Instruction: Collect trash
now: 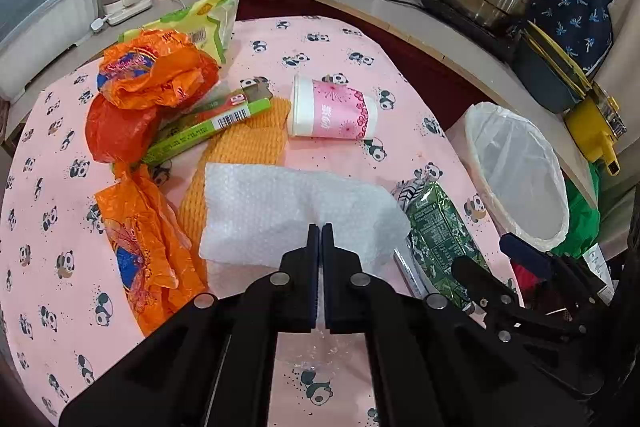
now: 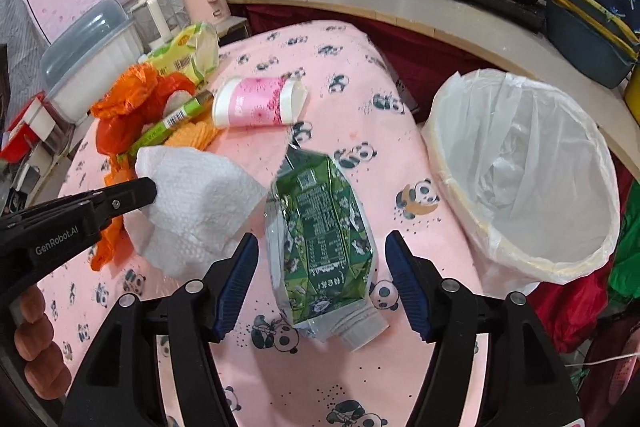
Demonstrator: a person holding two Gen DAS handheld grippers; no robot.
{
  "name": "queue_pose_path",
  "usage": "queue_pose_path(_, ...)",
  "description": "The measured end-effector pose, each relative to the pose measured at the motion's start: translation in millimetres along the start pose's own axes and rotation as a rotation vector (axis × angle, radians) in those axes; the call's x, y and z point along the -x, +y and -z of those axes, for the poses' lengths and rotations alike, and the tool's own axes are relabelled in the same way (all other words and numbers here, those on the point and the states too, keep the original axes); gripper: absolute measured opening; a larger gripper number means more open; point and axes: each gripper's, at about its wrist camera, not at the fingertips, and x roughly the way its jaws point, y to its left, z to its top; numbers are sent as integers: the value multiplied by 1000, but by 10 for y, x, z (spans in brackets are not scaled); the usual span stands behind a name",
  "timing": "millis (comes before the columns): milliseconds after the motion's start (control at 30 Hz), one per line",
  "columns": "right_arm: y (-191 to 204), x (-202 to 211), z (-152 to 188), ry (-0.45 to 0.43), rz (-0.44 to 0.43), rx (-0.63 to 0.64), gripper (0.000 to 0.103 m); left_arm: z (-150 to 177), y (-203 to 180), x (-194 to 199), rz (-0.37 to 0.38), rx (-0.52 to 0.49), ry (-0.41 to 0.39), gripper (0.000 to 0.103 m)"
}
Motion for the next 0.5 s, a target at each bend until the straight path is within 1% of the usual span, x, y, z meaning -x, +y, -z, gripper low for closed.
queue_pose_path(67,34,79,-38,-19,-13,2,65,-20,26,69,3,6,-16,1)
queue_pose_path(200,227,191,-57,-41,-68,34,65,-59,94,190,3,26,-41,1)
queue_pose_path(233,286,180,-48,-34,-89,45,65,-64,114,211,-1,31,-45,1)
queue_pose_path(333,443,68,14,-1,-112,78,65,-68,174,278,-7,45,-58,1)
queue_pose_path(500,647,-200,99,77,-199,79,65,-98,275,381,-11,67,-81,1)
